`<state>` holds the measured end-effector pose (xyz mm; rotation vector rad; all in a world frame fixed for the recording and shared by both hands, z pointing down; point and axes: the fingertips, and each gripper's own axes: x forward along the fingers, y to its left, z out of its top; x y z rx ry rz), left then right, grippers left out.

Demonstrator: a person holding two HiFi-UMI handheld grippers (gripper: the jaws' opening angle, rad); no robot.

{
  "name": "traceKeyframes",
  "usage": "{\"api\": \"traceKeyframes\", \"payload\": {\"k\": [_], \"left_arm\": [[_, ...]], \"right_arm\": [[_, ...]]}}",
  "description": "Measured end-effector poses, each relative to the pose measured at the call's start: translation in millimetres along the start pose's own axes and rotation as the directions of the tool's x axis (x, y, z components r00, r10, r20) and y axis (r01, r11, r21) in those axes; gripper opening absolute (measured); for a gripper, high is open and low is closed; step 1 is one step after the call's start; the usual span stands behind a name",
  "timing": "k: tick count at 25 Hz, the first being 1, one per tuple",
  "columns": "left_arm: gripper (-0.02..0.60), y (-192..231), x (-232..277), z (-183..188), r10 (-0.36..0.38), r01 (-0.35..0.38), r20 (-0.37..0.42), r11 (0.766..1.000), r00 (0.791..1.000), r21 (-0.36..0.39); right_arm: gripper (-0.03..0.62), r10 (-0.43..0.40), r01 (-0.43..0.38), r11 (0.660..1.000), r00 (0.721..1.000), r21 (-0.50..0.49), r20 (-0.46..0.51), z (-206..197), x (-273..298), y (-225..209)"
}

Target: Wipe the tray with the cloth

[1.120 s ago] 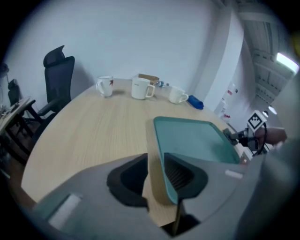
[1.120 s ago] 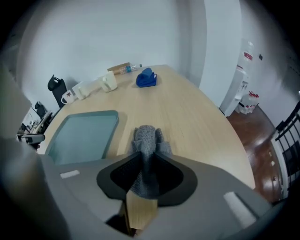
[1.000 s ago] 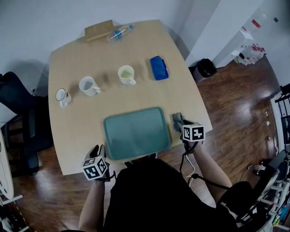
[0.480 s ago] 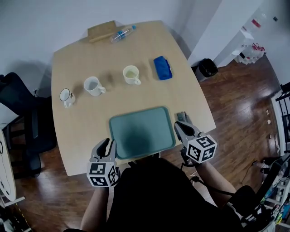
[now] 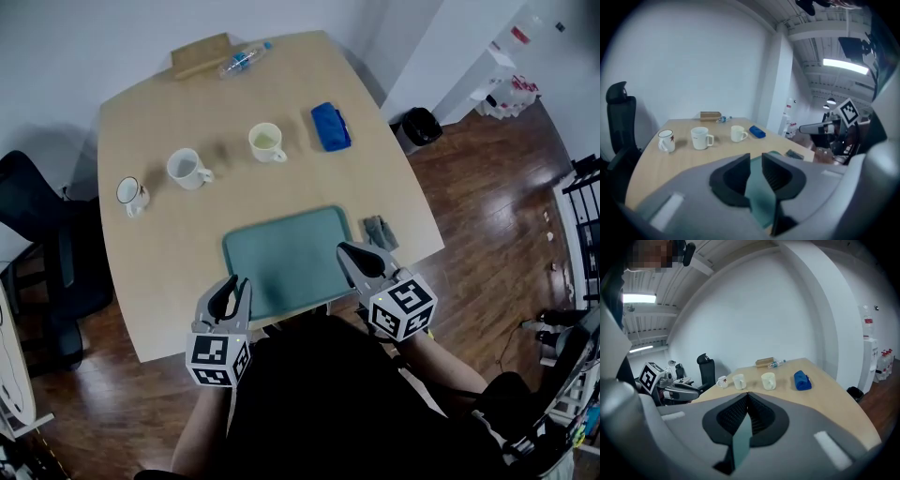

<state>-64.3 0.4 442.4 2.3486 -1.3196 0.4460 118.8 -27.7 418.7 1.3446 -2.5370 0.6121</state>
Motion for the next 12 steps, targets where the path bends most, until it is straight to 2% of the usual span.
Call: {"api": "traceKeyframes", "payload": {"k": [12], "left_arm": [[0.08,-0.9,-0.7,0.6,0.004,-0.004,-0.007,1.0,1.0,0.016]], "right_arm": [[0.006,0.002,-0.002,1.0,1.0,-0.011,0.0,-0.3,-0.9,3.1]]}}
